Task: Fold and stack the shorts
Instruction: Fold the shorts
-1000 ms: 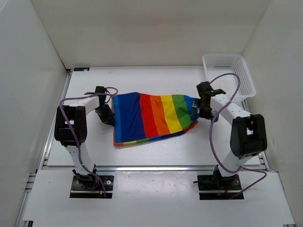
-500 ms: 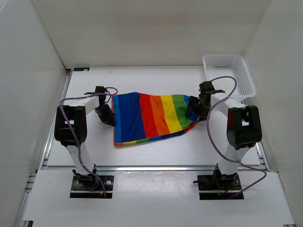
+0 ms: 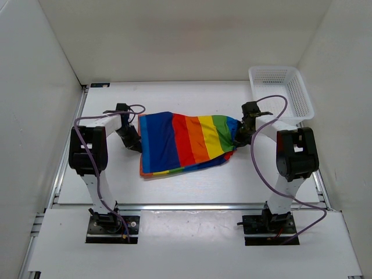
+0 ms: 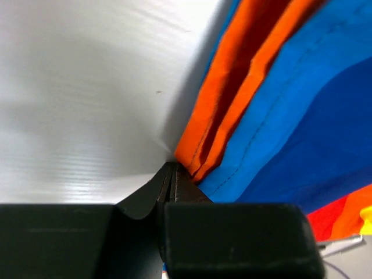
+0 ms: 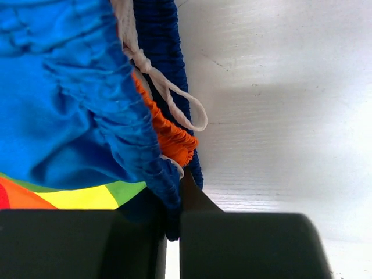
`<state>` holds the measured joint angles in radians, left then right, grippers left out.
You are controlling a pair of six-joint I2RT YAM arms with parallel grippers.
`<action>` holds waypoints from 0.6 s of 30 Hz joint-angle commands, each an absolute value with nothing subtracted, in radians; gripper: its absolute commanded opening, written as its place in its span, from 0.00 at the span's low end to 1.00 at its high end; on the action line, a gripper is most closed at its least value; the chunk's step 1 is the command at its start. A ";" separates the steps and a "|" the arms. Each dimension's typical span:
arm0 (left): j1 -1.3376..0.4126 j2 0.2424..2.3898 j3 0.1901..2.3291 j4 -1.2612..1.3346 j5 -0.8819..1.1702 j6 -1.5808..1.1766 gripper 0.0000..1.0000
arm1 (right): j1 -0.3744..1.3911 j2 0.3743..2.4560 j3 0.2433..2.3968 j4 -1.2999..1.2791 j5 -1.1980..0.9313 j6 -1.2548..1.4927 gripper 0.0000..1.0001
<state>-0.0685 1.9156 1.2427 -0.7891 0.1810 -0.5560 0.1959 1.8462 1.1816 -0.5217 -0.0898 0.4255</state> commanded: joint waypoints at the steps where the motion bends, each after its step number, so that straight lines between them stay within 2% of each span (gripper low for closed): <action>1: -0.066 1.950 1.267 -0.755 0.236 -0.485 0.11 | 0.215 1.813 1.175 -0.529 0.011 0.423 0.00; 13: -0.104 1.959 1.267 -0.755 0.291 -0.508 0.11 | 0.224 1.641 1.239 -0.666 0.242 0.410 0.00; 18: -0.117 1.950 1.276 -0.755 0.291 -0.517 0.10 | 0.307 1.623 1.327 -0.724 0.333 0.397 0.00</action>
